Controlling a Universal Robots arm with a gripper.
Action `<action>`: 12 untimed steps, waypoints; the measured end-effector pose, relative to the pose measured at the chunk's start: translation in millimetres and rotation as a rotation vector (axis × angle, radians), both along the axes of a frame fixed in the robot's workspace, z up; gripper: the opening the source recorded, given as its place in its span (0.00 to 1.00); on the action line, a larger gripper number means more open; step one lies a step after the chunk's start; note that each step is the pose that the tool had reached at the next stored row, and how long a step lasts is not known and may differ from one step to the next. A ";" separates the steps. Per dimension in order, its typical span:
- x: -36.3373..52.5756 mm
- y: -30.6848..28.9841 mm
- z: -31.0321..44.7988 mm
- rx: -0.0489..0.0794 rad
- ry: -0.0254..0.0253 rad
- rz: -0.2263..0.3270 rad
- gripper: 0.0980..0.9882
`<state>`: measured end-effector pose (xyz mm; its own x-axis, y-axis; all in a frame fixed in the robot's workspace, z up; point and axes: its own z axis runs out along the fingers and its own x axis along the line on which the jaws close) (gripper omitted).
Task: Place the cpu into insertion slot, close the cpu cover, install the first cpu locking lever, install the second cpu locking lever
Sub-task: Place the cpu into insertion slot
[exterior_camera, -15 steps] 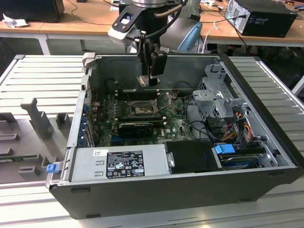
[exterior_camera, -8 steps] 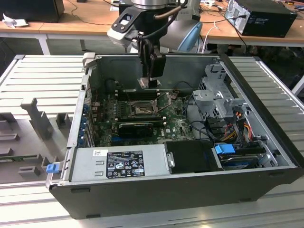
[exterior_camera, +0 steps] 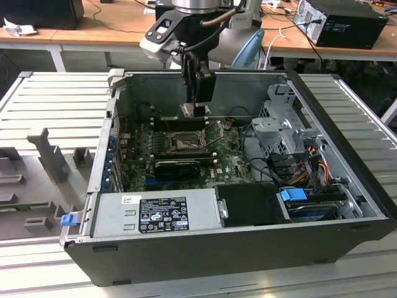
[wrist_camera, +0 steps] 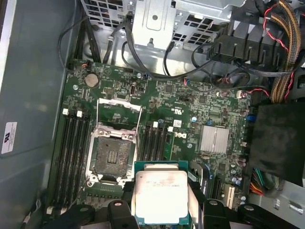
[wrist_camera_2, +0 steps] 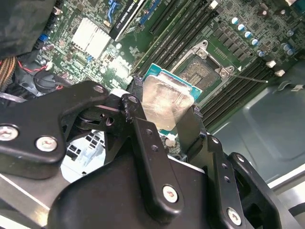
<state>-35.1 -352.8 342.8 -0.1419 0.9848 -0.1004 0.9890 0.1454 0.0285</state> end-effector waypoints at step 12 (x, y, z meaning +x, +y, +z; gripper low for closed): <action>0.9 0.0 -7.9 -0.025 0.0002 -0.070 0.48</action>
<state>-34.2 -352.8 334.9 -0.0724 0.9895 -0.1253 0.9968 0.0762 0.0256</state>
